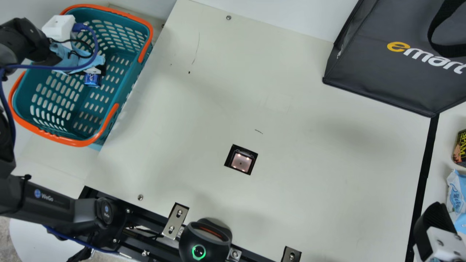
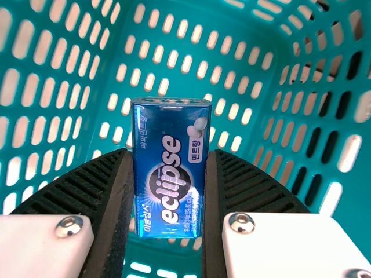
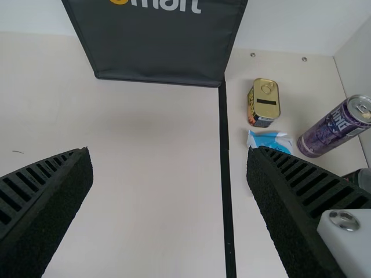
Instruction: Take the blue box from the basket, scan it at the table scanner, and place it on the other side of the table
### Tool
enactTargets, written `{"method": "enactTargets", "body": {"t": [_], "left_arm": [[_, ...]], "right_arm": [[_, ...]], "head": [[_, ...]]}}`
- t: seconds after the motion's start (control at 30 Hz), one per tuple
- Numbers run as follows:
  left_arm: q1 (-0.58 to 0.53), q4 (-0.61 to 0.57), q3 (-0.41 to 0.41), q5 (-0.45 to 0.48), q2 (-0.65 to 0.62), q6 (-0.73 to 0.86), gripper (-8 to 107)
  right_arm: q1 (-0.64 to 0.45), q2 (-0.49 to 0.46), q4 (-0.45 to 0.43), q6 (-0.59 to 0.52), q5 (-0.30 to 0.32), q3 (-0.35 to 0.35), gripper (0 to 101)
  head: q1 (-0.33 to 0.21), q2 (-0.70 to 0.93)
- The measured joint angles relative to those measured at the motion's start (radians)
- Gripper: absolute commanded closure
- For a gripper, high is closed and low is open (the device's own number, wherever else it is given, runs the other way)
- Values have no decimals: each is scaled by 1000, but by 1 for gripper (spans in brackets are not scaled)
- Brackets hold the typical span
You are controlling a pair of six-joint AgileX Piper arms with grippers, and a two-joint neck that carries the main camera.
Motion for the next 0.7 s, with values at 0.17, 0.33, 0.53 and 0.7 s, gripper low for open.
{"method": "enactTargets", "body": {"t": [0.17,0.33,0.53,0.7], "left_arm": [[-2,-4,-24,39,-34,-12,107],[-6,-8,-49,74,-65,-23,107],[-12,-13,-81,113,-103,-36,107],[-23,-18,-103,142,-132,-42,107]], "right_arm": [[0,0,0,0,0,0,6],[0,0,0,0,0,0,6],[0,0,0,0,0,0,6],[0,0,0,0,0,0,6]], "head": [[-2,0],[-2,0],[0,0],[0,0]]}}
